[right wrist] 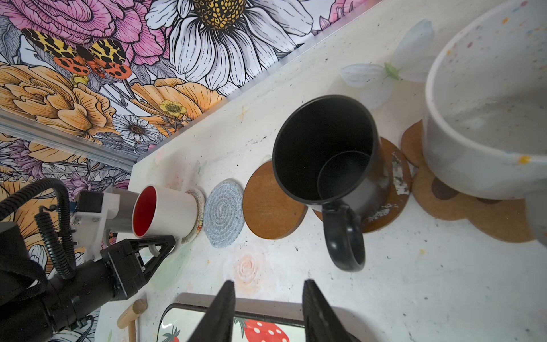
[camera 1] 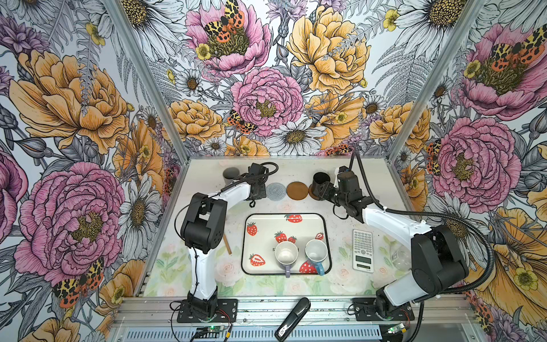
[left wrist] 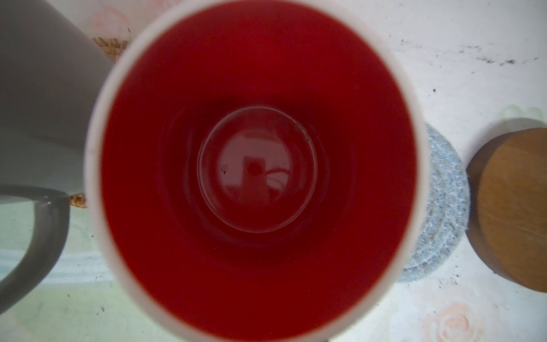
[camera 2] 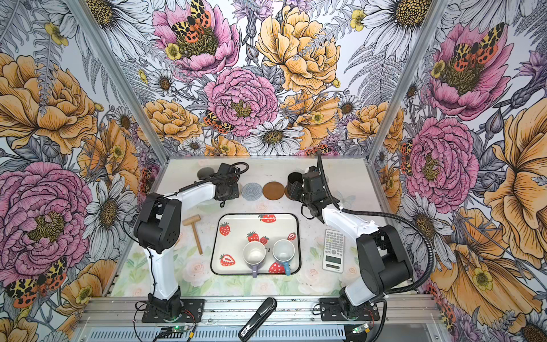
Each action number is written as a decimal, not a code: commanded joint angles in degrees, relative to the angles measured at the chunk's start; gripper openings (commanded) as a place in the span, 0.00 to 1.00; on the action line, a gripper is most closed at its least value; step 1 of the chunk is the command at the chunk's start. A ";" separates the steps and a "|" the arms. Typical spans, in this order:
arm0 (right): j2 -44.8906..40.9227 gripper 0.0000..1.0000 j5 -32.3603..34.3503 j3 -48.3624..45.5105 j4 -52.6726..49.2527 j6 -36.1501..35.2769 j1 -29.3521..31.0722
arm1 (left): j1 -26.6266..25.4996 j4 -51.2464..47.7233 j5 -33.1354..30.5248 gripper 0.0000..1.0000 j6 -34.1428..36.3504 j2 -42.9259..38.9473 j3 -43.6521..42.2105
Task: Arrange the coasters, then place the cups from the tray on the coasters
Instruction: 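Set the red mug on the woven coaster and open the left gripper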
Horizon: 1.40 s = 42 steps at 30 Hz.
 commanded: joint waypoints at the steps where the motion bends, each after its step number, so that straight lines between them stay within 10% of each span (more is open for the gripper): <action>1: 0.65 0.40 -0.48 1.89 0.50 -0.65 -0.41 | 0.86 3.90 0.57 0.00 0.33 0.06 2.14; 24: 0.61 0.40 -0.77 1.92 0.55 -0.63 -0.50 | 1.22 2.05 1.97 0.00 0.30 1.66 2.51; 42: 0.63 0.40 -1.10 2.24 0.56 -0.76 -0.47 | 1.20 0.26 0.79 0.23 1.01 0.59 2.14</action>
